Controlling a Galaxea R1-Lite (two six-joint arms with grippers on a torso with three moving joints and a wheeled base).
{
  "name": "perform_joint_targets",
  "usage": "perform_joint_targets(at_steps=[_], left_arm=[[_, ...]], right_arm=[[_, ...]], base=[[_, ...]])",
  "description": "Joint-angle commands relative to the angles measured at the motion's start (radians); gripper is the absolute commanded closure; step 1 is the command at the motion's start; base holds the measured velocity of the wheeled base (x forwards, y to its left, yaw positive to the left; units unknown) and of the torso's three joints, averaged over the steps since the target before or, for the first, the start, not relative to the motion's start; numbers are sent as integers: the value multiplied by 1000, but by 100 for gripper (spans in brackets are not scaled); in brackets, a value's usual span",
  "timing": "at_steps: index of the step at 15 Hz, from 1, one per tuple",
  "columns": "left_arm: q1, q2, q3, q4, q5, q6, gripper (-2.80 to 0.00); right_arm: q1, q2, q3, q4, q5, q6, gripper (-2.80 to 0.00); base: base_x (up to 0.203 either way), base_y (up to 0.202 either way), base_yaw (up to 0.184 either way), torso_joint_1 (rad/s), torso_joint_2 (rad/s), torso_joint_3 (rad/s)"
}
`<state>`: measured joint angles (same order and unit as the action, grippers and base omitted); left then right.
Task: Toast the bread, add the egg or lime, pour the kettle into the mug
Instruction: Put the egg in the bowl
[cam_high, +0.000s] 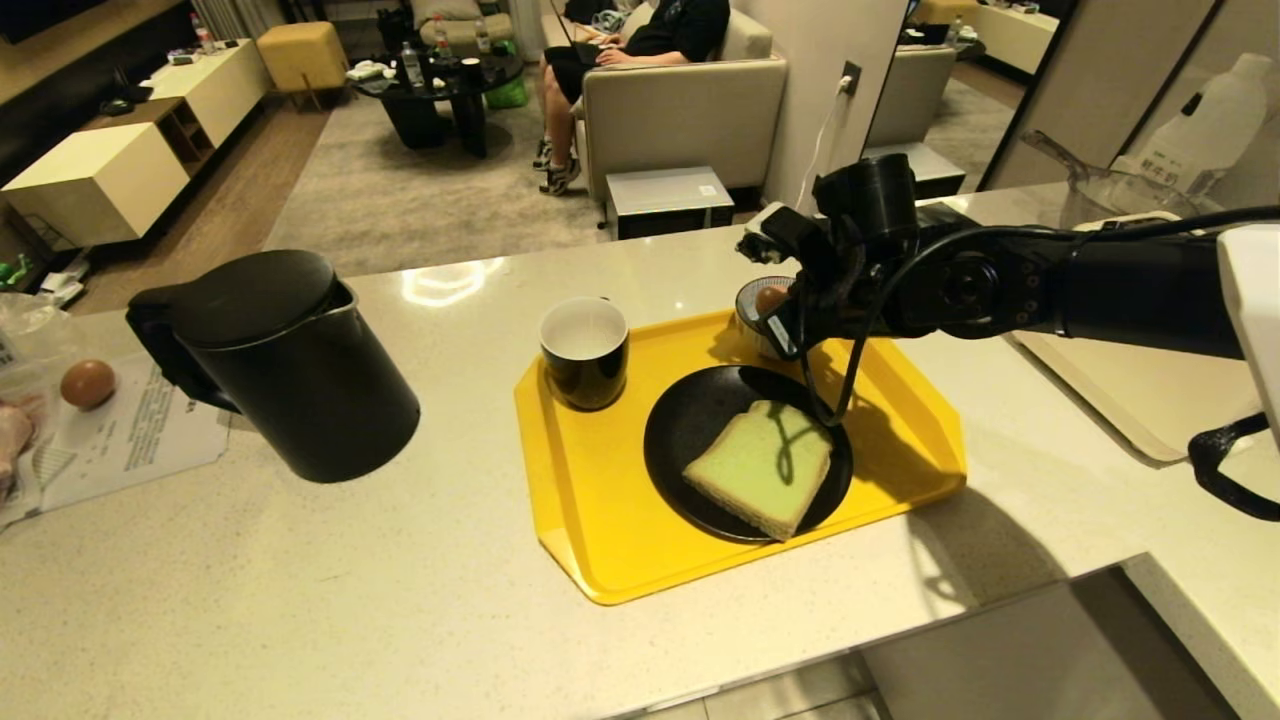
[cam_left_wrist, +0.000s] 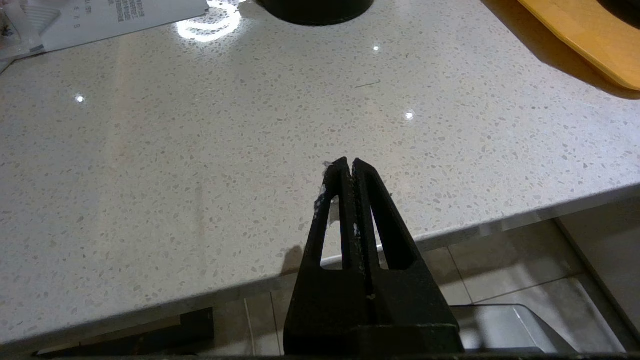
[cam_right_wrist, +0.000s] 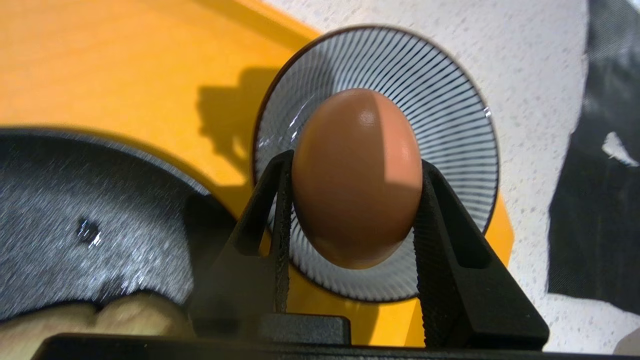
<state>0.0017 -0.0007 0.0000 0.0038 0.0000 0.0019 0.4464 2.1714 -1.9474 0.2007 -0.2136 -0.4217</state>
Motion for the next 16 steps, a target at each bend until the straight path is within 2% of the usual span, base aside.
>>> perform_joint_targets(at_steps=[1,9,16], left_arm=[[1,1,0,-1,0,0,0],[1,0,0,-1,0,0,0],[0,1,0,1,0,0,0]], right_arm=[[0,25,-1,-28,-1,-3,0],[-14,53,-11,-110,-3,-37,0],[-43,67,-11,-115,-1,-37,0]], base=[[0,0,0,0,0,0],[0,0,0,0,0,0],[0,0,0,0,0,0]])
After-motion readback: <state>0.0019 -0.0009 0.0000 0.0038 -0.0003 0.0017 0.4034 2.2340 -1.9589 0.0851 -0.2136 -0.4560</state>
